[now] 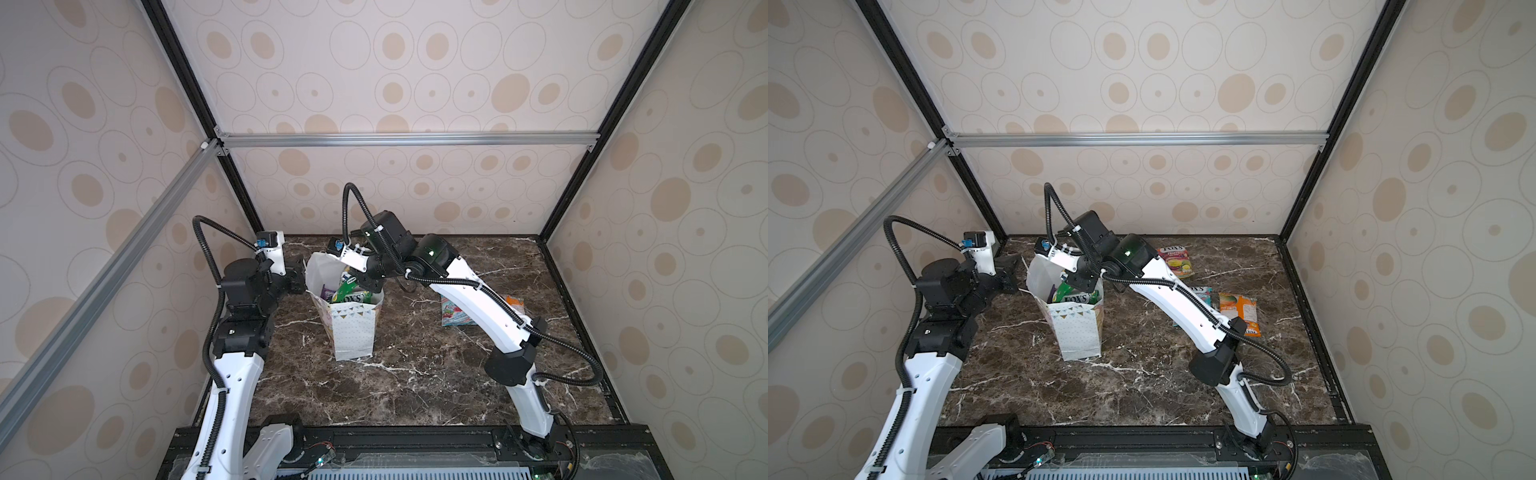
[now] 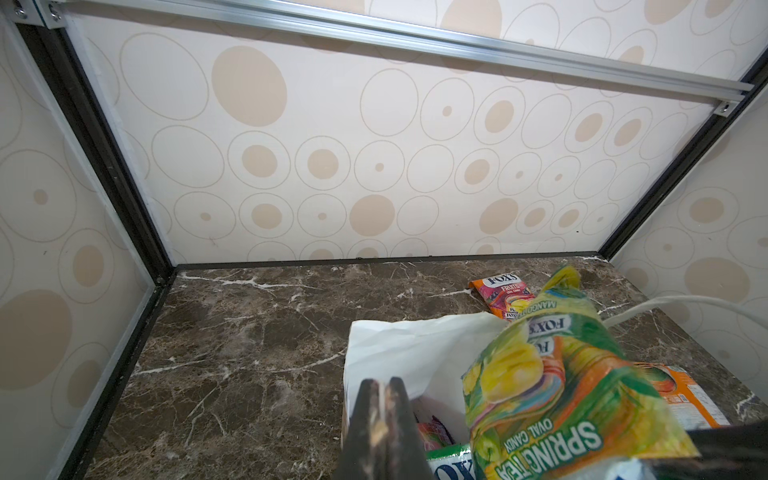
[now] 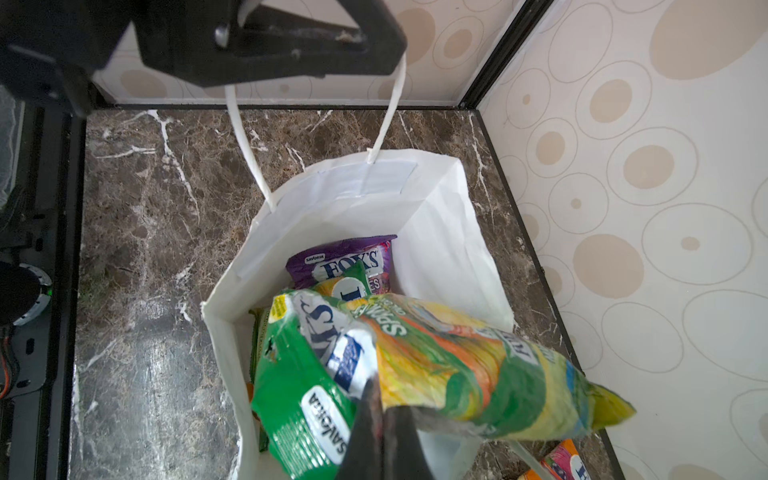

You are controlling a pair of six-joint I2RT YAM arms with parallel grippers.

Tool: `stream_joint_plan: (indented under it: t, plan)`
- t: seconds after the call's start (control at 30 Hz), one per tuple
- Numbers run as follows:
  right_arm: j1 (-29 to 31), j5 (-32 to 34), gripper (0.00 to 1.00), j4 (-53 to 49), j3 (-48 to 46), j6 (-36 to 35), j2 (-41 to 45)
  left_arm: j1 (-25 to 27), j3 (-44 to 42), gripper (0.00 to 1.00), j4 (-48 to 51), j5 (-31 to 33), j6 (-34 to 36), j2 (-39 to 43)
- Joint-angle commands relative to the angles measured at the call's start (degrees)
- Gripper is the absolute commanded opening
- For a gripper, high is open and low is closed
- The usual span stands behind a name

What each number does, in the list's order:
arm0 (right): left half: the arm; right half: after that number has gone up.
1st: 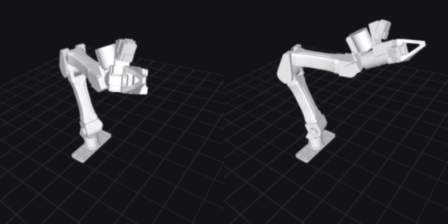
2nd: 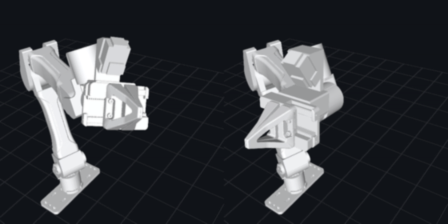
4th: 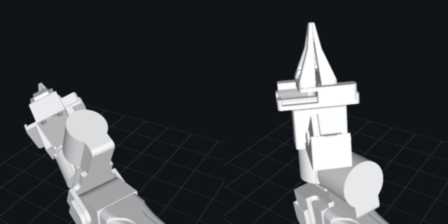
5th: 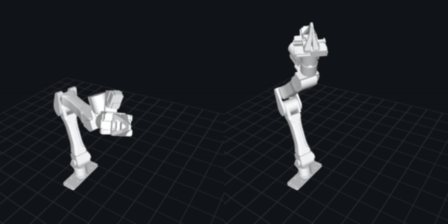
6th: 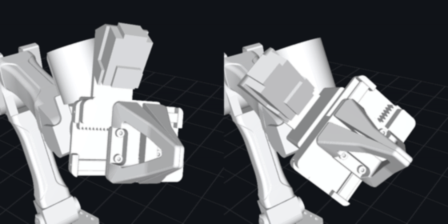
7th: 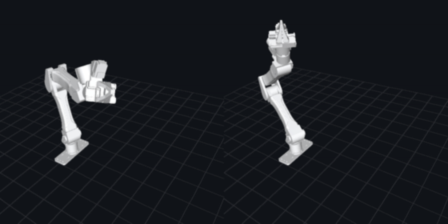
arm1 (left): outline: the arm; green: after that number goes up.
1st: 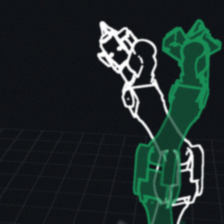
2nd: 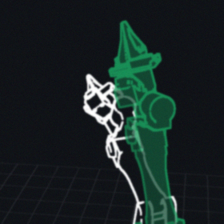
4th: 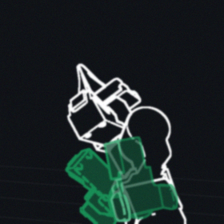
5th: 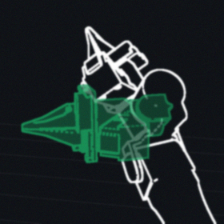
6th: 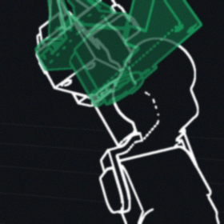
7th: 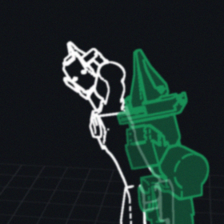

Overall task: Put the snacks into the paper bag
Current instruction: 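Lower the Spring Tea packet into the bag opening with the right gripper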

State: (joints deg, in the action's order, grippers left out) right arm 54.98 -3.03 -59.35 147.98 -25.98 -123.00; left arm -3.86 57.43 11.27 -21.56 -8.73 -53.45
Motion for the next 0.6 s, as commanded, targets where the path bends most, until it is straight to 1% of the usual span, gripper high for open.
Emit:
stream_joint_plan:
  t: [0.0, 0.13, 0.33, 0.57]
  plan:
    - [1.20, 3.09, 0.00, -0.54, 1.63, -2.38, 0.22, -0.34, 1.11, 0.00, -2.13, -0.33, 1.35, 0.68]
    - [2.65, 3.51, 0.00, -0.65, 0.75, -2.50, 1.12, -0.36, 1.11, 0.00, -2.03, -0.28, 1.44, 0.68]
    - [2.87, 1.59, 0.00, 1.01, 0.33, -1.79, 1.45, -0.39, 1.11, 0.00, -2.02, -0.13, 1.56, 0.78]
    - [2.89, -3.23, 0.00, 2.58, 0.55, -0.74, 0.74, -0.31, 1.11, 0.00, -1.92, 0.03, 1.71, 1.05]
